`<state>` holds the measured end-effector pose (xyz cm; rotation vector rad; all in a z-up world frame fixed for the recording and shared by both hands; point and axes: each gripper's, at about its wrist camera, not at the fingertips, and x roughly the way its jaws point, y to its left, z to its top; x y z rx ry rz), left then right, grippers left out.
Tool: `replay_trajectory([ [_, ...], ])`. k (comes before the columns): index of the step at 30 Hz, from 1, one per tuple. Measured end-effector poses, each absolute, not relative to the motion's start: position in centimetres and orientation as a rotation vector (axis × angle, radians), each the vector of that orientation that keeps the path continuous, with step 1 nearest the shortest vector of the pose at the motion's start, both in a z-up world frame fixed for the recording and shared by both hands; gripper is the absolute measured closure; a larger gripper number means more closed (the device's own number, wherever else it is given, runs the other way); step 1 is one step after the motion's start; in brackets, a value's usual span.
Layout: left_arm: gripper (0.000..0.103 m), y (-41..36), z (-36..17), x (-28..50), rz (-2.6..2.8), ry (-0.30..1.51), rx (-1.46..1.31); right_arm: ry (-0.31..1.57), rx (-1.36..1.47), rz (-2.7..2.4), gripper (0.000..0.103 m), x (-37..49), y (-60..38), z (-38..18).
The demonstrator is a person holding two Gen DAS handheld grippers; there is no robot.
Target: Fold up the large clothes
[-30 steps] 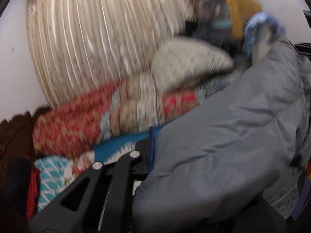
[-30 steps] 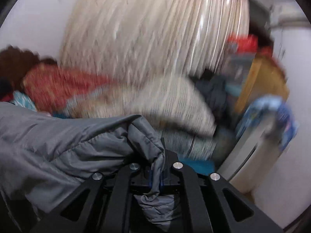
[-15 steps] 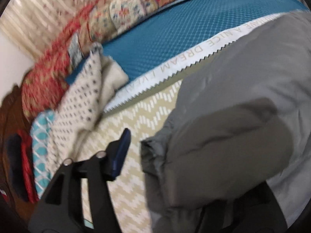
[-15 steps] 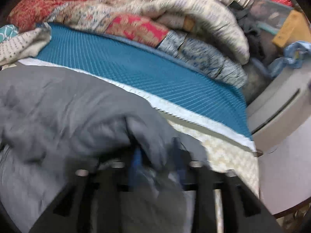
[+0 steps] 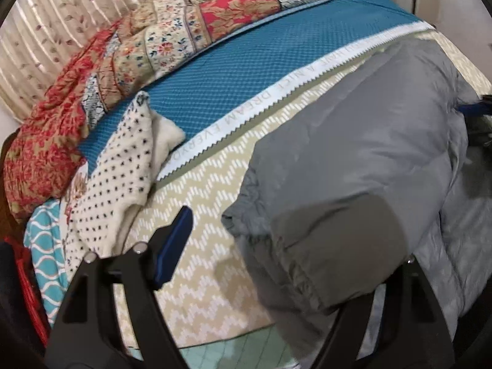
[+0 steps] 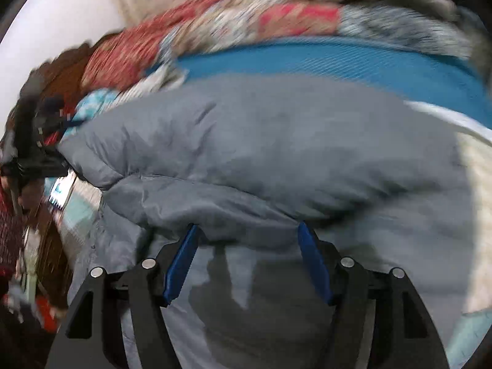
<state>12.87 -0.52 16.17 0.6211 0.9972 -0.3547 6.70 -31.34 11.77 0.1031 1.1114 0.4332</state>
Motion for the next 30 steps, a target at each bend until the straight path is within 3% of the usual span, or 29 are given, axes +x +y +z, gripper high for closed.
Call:
replay_trajectory([
  [8,0.027,3.0,14.9,9.1,-0.288,0.989,0.773,0.973,0.170,0.443,0.086,21.4,-25.1,15.6],
  [12,0.027,4.5,17.1,8.0,-0.338,0.986,0.614,1.022,0.116,0.275,0.086,29.5,-21.2,14.0],
  [15,0.027,6.4,18.4,8.0,-0.354,0.981,0.450,1.089,0.164,0.011,0.086,32.4,-23.4,11.0],
  [20,0.027,6.3,20.3,7.2,-0.423,0.906,0.256,1.041,0.390,0.019,0.086,31.1,-29.2,11.2],
  [24,0.027,2.4,20.5,8.6,-0.531,0.856,0.222,0.964,0.304,0.113,0.086,25.9,-29.9,14.9],
  [30,0.027,-2.8,15.9,13.2,-0.533,0.958,0.252,1.016,0.289,0.229,0.086,16.9,-33.0,13.3],
])
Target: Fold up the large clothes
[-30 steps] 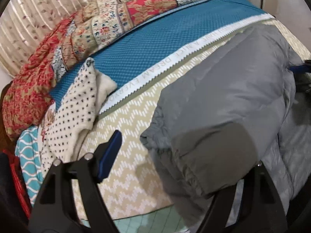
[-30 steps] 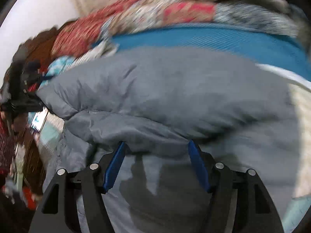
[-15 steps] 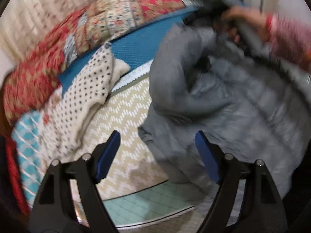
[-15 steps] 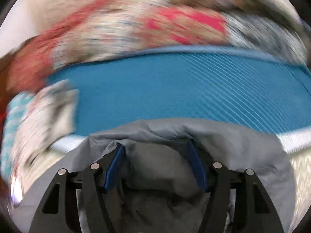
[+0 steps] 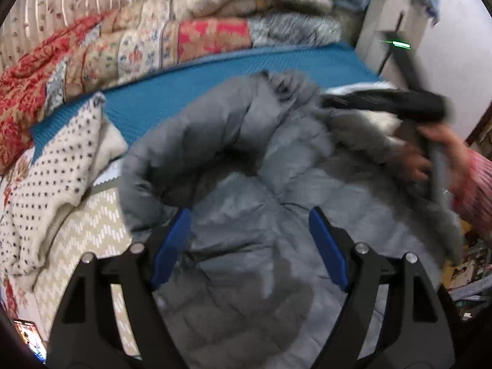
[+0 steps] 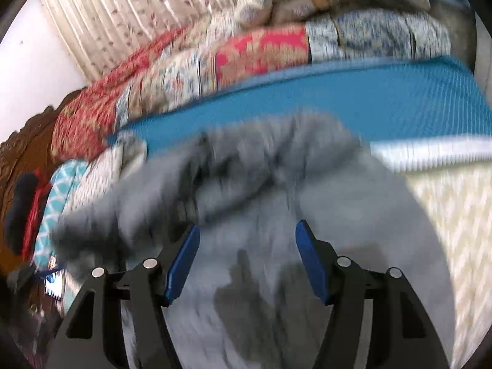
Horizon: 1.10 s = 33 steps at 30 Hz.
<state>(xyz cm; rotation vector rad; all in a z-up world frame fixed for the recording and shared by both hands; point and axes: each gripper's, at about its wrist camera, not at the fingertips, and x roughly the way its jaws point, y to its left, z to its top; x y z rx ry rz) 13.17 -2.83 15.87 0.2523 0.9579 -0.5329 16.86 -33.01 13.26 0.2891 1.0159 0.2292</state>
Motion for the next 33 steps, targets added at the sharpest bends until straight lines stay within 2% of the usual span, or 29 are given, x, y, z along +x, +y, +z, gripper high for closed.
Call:
replay_trajectory([
  [2,0.030,-3.2,14.7,15.9,-0.469,0.978,0.299,1.092,0.251,0.191,0.086,16.3,-33.8,10.6],
  [4,0.033,-3.2,14.5,19.1,-0.393,0.991,0.332,1.084,0.236,0.132,0.086,16.3,-35.0,9.6],
  [6,0.034,-3.1,15.0,24.3,-0.263,0.973,0.354,0.960,0.112,-0.047,0.086,16.7,-37.0,10.6],
  [8,0.034,-2.5,15.4,29.7,-0.101,0.982,0.330,0.895,0.115,-0.211,0.086,17.1,-40.0,11.0],
  [11,0.035,0.2,14.4,36.9,0.057,1.174,0.058,0.943,0.171,-0.270,0.086,16.5,-42.0,10.3],
  [13,0.035,0.8,14.2,37.3,0.022,1.214,-0.090,0.940,0.088,-0.281,0.086,15.4,-41.9,10.3],
  [16,0.031,-0.4,14.4,35.2,-0.136,1.237,-0.147,0.946,0.064,-0.242,0.086,13.5,-42.4,9.8],
  [18,0.027,-1.2,14.4,33.0,-0.209,1.249,-0.123,0.931,0.067,-0.224,0.086,12.1,-42.5,10.2],
  [21,0.026,-2.4,14.1,28.8,-0.259,1.270,-0.035,0.879,0.110,-0.180,0.086,10.4,-41.3,11.4],
  [26,0.026,-3.4,15.3,20.3,-0.305,1.129,0.126,0.837,0.192,-0.102,0.086,7.3,-39.4,13.5],
  [30,0.021,-1.2,15.6,11.9,-0.290,1.003,0.191,0.798,0.196,-0.095,0.086,3.8,-39.5,15.6],
  [33,0.021,3.3,14.3,8.3,-0.209,1.026,0.145,0.774,0.144,-0.137,0.089,1.7,-40.7,16.8],
])
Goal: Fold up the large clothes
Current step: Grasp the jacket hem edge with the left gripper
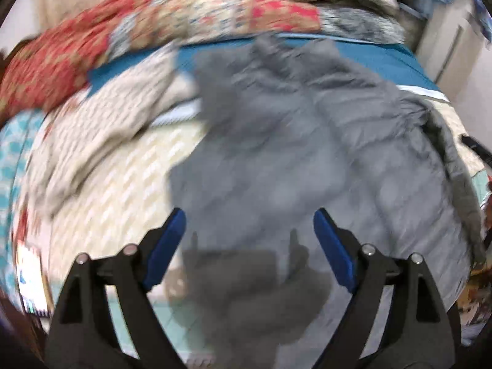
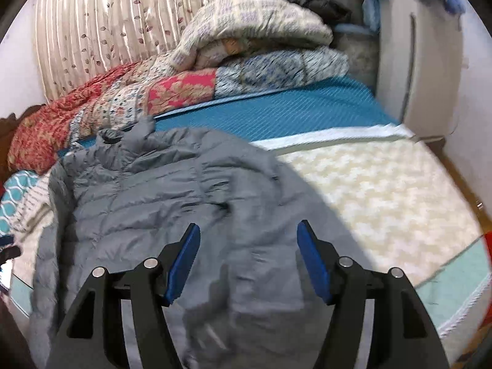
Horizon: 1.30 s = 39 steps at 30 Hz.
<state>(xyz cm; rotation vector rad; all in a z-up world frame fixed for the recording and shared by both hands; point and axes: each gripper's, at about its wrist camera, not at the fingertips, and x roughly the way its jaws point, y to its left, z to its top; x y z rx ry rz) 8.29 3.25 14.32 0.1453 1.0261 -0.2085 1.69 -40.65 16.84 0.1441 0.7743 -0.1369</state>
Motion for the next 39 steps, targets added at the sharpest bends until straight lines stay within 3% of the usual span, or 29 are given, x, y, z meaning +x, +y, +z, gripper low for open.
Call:
replay_trajectory([
  [6,0.019,11.2,9.2,5.0,-0.062,1.222,-0.050,0.894,0.278,-0.161,0.099,-0.9,-45.5,14.1],
  [11,0.019,11.3,7.4,3.5,-0.140,1.281,-0.194,0.909,0.377,-0.234,0.099,-2.3,-49.0,12.2],
  [20,0.018,7.9,5.6,3.0,-0.106,1.319,-0.089,0.871,0.546,-0.156,0.100,4.2,-55.0,14.2],
  [27,0.016,7.9,6.0,2.4,-0.037,1.316,-0.038,1.036,0.597,-0.141,0.100,12.2,-55.7,9.8],
  [35,0.016,8.3,5.2,2.2,-0.060,1.336,-0.036,1.082,0.706,0.076,0.101,13.3,-51.1,8.3],
  [37,0.016,7.8,5.1,2.1,-0.068,1.330,-0.031,1.102,0.670,0.132,0.094,13.3,-49.5,8.5],
  [39,0.024,7.0,4.8,2.2,-0.081,1.327,-0.033,1.123,0.562,0.129,0.053,13.2,-48.0,9.0],
])
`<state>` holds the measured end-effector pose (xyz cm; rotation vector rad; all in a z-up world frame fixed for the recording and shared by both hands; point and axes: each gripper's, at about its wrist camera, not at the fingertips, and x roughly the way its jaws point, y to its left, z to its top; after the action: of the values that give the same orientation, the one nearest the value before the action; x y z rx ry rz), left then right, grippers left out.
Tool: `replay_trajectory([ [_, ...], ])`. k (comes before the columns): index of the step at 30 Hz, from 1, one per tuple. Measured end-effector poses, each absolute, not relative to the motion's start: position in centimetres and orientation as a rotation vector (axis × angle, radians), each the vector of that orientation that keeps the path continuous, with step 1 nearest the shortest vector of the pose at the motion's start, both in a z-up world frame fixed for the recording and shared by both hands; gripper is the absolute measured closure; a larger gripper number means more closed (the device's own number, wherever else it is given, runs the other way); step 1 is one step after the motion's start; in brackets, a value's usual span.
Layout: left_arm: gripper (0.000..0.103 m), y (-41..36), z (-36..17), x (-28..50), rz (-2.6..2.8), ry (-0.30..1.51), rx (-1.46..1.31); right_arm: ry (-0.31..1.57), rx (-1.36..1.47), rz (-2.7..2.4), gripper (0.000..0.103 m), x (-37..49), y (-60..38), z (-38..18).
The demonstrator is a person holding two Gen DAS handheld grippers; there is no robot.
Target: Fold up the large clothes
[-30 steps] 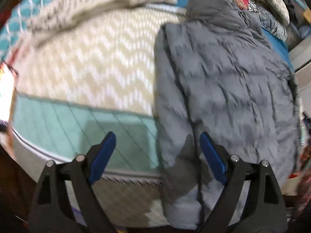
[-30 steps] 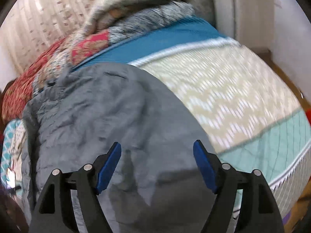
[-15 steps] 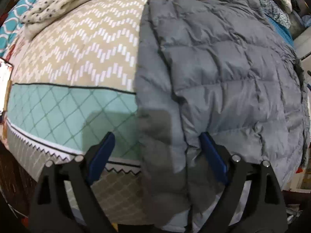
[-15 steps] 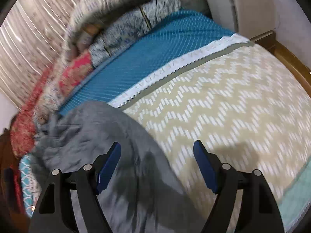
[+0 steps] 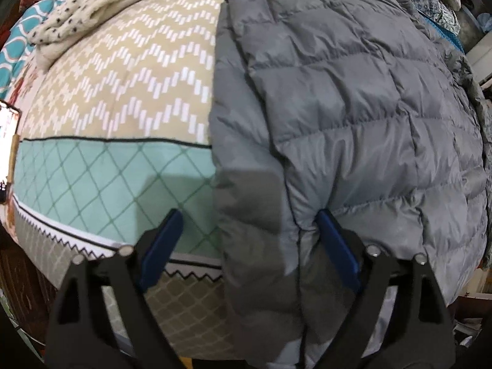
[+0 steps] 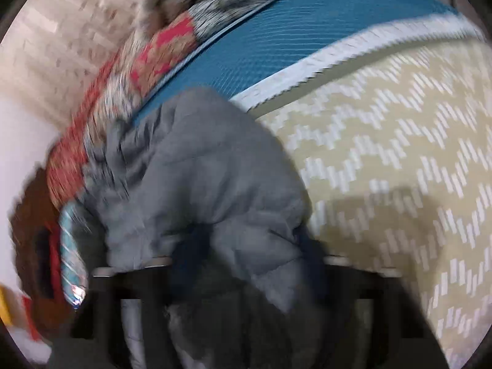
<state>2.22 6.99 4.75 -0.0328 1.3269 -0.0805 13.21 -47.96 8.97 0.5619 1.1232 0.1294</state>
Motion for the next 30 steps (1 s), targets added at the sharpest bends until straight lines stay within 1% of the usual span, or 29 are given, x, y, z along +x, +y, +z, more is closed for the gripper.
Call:
replay_trajectory([
  [2,0.041,6.4,4.7,2.0,-0.107,1.329,-0.043,1.112,0.517,0.121,0.039,13.0,-47.2,9.6],
  [3,0.047,6.0,4.8,1.7,-0.120,1.326,-0.040,1.091,0.495,0.107,0.036,12.7,-47.1,10.3],
  [4,0.056,5.6,4.9,1.5,-0.131,1.322,-0.032,1.071,0.477,0.089,0.036,12.3,-47.2,10.8],
  [5,0.063,4.9,5.0,1.6,-0.134,1.318,-0.019,1.044,0.465,0.058,0.035,11.9,-47.7,11.5],
  [6,0.065,4.1,5.1,1.5,-0.136,1.311,0.006,1.030,0.464,0.035,0.035,11.6,-48.0,11.8],
  [8,0.075,2.7,5.2,1.6,-0.141,1.302,0.031,0.998,0.474,-0.029,0.035,10.9,-49.4,12.3],
  [10,0.080,1.6,5.2,1.8,-0.148,1.299,0.029,0.964,0.501,-0.105,0.035,9.7,-51.7,12.6],
  [11,0.082,1.0,5.1,2.0,-0.155,1.301,0.019,0.954,0.513,-0.127,0.035,9.3,-52.6,12.5],
  [17,0.083,-2.4,5.0,3.4,-0.231,1.314,-0.036,0.911,0.562,-0.329,0.035,6.5,-59.5,13.0],
  [23,0.083,-8.3,5.3,4.0,-0.343,1.306,-0.011,0.872,0.566,-0.457,0.035,5.7,-63.8,14.2],
  [26,0.083,-9.8,5.0,4.8,-0.363,1.299,0.021,0.865,0.574,-0.446,0.035,7.0,-64.0,14.9],
  [28,0.083,-9.9,4.6,4.6,-0.352,1.300,0.031,0.894,0.564,-0.456,0.035,8.1,-63.4,14.5],
  [29,0.081,-9.8,4.4,4.7,-0.344,1.304,0.018,0.908,0.551,-0.464,0.036,8.5,-62.8,14.2],
  [30,0.078,-9.6,4.4,4.7,-0.341,1.310,0.010,0.917,0.539,-0.475,0.040,9.0,-62.0,14.0],
])
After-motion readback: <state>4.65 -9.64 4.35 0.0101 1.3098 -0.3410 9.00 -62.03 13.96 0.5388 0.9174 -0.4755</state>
